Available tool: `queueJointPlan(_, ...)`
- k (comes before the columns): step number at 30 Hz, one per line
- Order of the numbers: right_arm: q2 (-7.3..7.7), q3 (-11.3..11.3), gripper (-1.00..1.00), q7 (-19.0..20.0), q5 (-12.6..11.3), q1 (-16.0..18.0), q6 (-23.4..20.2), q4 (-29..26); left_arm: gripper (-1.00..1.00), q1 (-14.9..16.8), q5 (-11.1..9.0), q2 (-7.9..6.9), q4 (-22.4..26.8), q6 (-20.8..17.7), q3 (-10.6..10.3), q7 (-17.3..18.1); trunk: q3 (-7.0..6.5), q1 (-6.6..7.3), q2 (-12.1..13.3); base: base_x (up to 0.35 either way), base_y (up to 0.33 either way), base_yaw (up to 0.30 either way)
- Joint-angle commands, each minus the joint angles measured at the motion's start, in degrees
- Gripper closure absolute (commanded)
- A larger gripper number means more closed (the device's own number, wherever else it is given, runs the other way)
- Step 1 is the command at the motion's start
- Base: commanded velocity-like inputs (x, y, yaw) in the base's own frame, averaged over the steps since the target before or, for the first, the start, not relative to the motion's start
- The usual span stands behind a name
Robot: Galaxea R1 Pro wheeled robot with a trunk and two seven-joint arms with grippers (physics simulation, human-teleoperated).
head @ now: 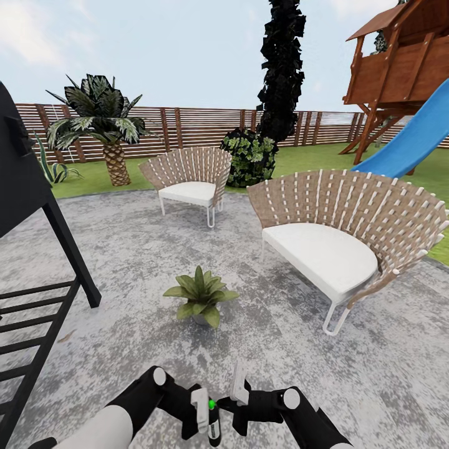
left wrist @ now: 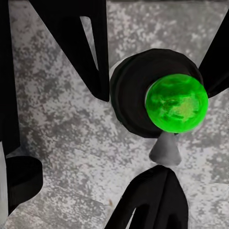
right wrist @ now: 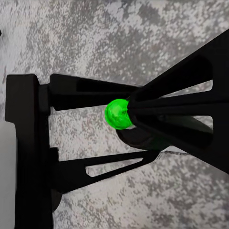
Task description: Pick up the pesticide atomizer in the garden and spray insectifuge to fully cover both potted plants in the garden.
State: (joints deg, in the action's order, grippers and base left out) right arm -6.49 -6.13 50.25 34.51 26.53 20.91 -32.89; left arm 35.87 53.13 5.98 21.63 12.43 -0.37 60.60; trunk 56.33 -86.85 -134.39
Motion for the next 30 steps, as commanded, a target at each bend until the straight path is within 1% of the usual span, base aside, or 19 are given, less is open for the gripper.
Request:
queueJointPlan(1, -0.02, 0.06, 1.00, 0.02, 0.47, 0.02, 0.27, -0.07, 1.00, 0.04, 0.44, -0.14, 0.08, 0.49, -0.04, 0.06, 0.05, 0.01, -0.02, 0.000, 0.000, 0.000)
queueJointPlan(4, -0.02, 0.06, 1.00, 0.02, 0.49, 0.02, 0.27, -0.07, 1.00, 0.02, 0.66, -0.43, 0.08, 0.46, -0.17, 0.11, 0.05, 0.01, -0.02, 0.000, 0.000, 0.000)
queueJointPlan(6, -0.02, 0.06, 1.00, 0.02, 0.54, 0.02, 0.27, -0.07, 1.00, -0.19, 0.94, -1.50, 0.08, 0.42, -0.22, 0.12, 0.05, 0.01, -0.02, 0.000, 0.000, 0.000)
queueJointPlan(9, -0.02, 0.06, 1.00, 0.02, 0.56, 0.02, 0.27, -0.07, 1.00, -0.40, 0.67, -5.23, 0.06, 0.40, -0.24, 0.13, 0.05, 0.01, -0.02, 0.000, 0.000, 0.000)
queueJointPlan(10, 0.02, 0.06, 1.00, 0.02, 0.56, 0.02, 0.27, -0.07, 1.00, -0.45, 0.67, -6.19, 0.04, 0.40, -0.24, 0.13, 0.05, 0.01, -0.02, 0.000, 0.000, 0.000)
queueJointPlan(11, 0.04, 0.06, 1.00, 0.02, 0.57, 0.02, 0.27, -0.03, 1.00, -0.50, 0.63, -7.68, 0.01, 0.40, -0.24, 0.10, 0.05, 0.01, -0.02, 0.000, 0.000, 0.000)
queueJointPlan(13, 0.06, 0.08, 1.00, 0.02, 0.61, 0.02, 0.27, 0.00, 1.00, -0.48, 0.53, -9.78, 0.00, 0.43, -0.19, 0.08, 0.05, 0.01, -0.02, 0.000, 0.000, 0.000)
queueJointPlan(14, 0.07, 0.11, 1.00, 0.02, 0.63, 0.02, 0.27, 0.01, 1.00, -0.51, 0.46, -11.21, 0.00, 0.46, -0.06, 0.10, 0.05, 0.01, -0.02, 0.000, 0.000, 0.000)
queueJointPlan(15, 0.10, 0.13, 1.00, 0.02, 0.63, 0.02, 0.27, 0.01, 1.00, -0.52, 0.47, -12.00, -0.02, 0.47, 0.02, 0.08, 0.05, 0.01, -0.02, 0.000, 0.000, 0.000)
queueJointPlan(16, 0.15, 0.14, -1.00, 0.02, 0.64, 0.02, 0.27, 0.01, 1.00, -0.53, 0.43, -13.09, -0.04, 0.48, 0.11, 0.06, 0.05, 0.01, -0.02, 0.000, 0.000, 0.000)
queueJointPlan(19, 0.41, 0.19, -1.00, 0.00, 0.65, 0.02, 0.27, 0.02, 1.00, -0.54, 0.46, -15.61, -0.06, 0.44, 0.25, -0.10, 0.05, 0.01, -0.02, 0.000, 0.000, 0.000)
queueJointPlan(21, 0.48, 0.27, -1.00, -0.25, 0.65, 0.02, 0.27, 0.04, 1.00, -0.54, 0.51, -16.72, -0.02, 0.26, 0.53, -0.81, 0.05, 0.01, -0.02, 0.000, 0.000, 0.000)
queueJointPlan(23, 0.77, 0.44, -1.00, -0.38, 0.69, 0.02, 0.31, 0.11, 1.00, -0.54, 0.53, -17.36, -0.02, -0.03, 1.20, -2.13, 0.05, 0.01, -0.02, 0.000, 0.000, 0.000)
queueJointPlan(24, 1.31, 0.48, -1.00, -0.72, 0.71, 0.02, 0.37, 0.18, 1.00, -0.50, 0.51, -17.80, -0.01, -0.27, 2.21, -4.00, 0.05, 0.01, -0.02, 0.000, 0.000, 0.000)
queueJointPlan(25, 2.30, 0.48, -1.00, -2.08, 0.71, 0.02, 0.41, 0.29, 1.00, -0.48, 0.39, -18.04, -0.03, -0.46, 4.02, -6.43, 0.05, 0.01, -0.02, 0.000, 0.000, 0.000)
queueJointPlan(26, 3.76, 0.49, -1.00, -4.90, 0.66, 0.02, 0.47, 0.62, 1.00, -0.46, 0.08, -18.06, -0.06, -0.60, 6.96, -8.98, 0.05, 0.01, -0.02, 0.000, 0.000, 0.000)
queueJointPlan(27, 4.91, 0.49, -1.00, -7.48, 0.58, 0.02, 0.49, 1.24, 1.00, -0.46, -0.17, -17.95, -0.07, -0.67, 9.36, -10.34, 0.05, 0.01, -0.02, 0.000, 0.000, 0.000)
queueJointPlan(29, 6.92, 0.54, -1.00, -13.51, 0.39, 0.02, 0.57, 4.06, 1.00, -0.39, -0.55, -17.74, -0.09, -0.89, 14.62, -11.96, 0.05, 0.01, -0.02, 0.000, 0.000, 0.000)
queueJointPlan(30, 7.56, 0.59, -1.00, -16.70, 0.31, 0.02, 0.59, 6.20, 1.00, -0.27, -0.69, -17.68, -0.09, -1.32, 17.39, -12.38, 0.05, 0.01, -0.02, 0.000, 0.000, 0.000)
